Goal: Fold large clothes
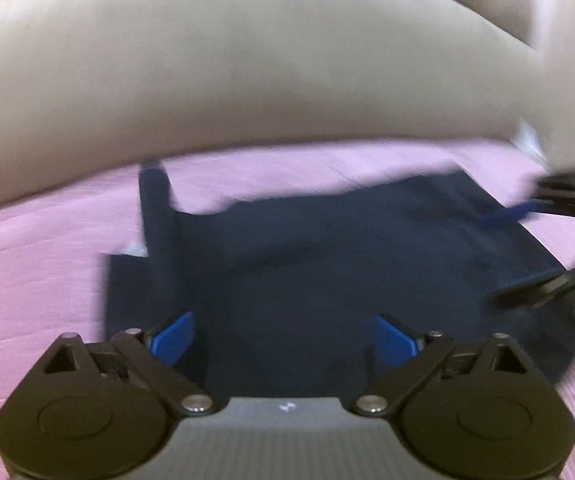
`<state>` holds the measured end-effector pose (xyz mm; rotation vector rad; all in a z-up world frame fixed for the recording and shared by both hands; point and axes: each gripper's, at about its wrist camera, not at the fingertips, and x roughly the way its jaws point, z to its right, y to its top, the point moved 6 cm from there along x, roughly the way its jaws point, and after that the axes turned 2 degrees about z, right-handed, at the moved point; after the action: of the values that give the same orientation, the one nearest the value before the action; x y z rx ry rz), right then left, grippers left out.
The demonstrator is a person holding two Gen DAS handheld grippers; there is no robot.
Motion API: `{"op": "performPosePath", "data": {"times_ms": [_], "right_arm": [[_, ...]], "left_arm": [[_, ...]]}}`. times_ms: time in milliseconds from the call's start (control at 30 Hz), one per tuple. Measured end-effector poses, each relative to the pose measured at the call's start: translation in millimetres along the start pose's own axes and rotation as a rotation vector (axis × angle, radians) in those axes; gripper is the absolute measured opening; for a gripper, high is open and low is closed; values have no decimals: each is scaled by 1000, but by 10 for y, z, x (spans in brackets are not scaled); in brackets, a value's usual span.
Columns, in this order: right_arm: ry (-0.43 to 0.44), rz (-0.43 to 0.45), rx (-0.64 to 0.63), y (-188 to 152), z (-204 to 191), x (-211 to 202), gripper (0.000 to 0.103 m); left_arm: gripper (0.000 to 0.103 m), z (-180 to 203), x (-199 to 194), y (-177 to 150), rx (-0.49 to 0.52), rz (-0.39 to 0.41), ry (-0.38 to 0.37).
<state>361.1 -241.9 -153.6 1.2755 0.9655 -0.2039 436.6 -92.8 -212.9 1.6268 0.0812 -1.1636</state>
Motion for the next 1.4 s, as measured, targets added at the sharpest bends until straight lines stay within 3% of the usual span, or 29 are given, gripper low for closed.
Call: {"op": "performPosePath", "data": {"times_ms": [67, 133, 233, 333, 367, 500, 600, 667, 733, 833, 933, 1000, 1133, 1300, 1400], "right_arm": [[-39, -100, -46, -156, -146, 237, 99], [-44, -123, 27, -329, -91, 311, 103], [12, -110, 161, -470, 116, 184, 103], [-125, -229, 79, -801, 278, 98, 103], [-120, -232, 74, -930, 320, 29, 103], [-202, -261, 13, -1179, 384, -158, 103], [-234, -292, -17, -1221, 360, -183, 103], [-251, -321, -10, -1111, 391, -122, 102], [-291, -241, 33, -881, 398, -250, 102], [-345, -28, 206, -405, 450, -512, 102], [-372, 78, 381, 18, 490, -470, 102], [-373, 102, 455, 231, 487, -281, 102], [-401, 115, 487, 439, 417, 73, 102], [-383, 78, 476, 369, 442, 392, 102], [-410, 75, 491, 316, 541, 510, 102]], "left_arm": [[98, 227, 101, -171, 55, -82, -50], [100, 185, 227, -364, 51, -163, -24], [96, -44, 96, -485, -56, -123, -87], [77, -297, -10, -557, -158, -85, -153], [73, -341, -18, -575, -168, -87, -163], [72, -417, -51, -554, -136, -143, -183], [72, -432, -96, -574, -95, -181, -146], [73, -530, -255, -597, -144, -180, -108], [75, -650, -491, -580, -219, -147, -105], [84, -872, -717, -545, -327, -74, -134], [82, -1169, -678, -520, -415, -77, -97], [79, -1359, -572, -456, -448, -73, -98], [79, -1628, -365, -448, -514, -75, -105], [78, -1880, -16, -500, -645, -63, -191], [79, -2037, 173, -429, -717, -5, -226]]}}
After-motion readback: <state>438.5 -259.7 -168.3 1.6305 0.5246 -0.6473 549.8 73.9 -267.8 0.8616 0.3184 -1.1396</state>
